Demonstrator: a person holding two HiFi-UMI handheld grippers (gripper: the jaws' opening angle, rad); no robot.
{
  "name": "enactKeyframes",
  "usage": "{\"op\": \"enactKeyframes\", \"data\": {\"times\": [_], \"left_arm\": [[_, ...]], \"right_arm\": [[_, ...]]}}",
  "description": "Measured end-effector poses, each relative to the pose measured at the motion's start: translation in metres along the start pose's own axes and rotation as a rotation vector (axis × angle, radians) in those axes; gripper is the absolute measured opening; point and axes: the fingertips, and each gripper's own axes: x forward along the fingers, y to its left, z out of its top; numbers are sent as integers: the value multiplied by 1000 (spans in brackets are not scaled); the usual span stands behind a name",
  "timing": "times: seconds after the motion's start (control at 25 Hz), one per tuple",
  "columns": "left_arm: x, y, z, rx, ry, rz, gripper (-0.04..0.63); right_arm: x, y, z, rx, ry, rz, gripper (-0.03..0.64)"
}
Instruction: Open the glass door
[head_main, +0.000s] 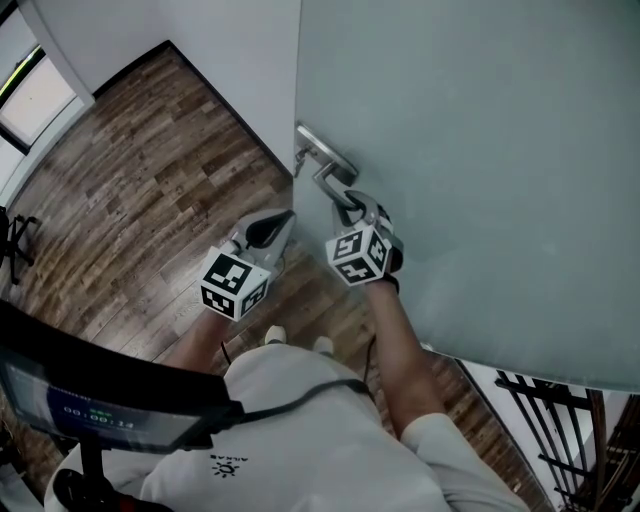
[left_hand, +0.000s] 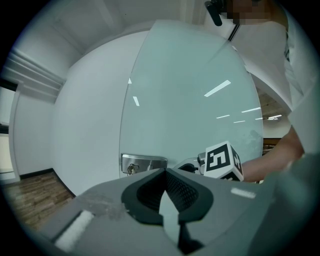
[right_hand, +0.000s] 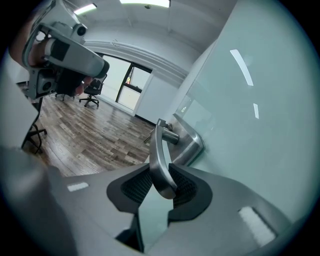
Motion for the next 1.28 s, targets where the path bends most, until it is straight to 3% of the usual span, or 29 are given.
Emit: {"op": "enactKeyframes", "data": {"times": [1.28], "left_arm": [[-8, 11, -9, -2, 11, 39, 5]], "right_arm": [[21, -34, -16, 49, 24, -60, 104]]}}
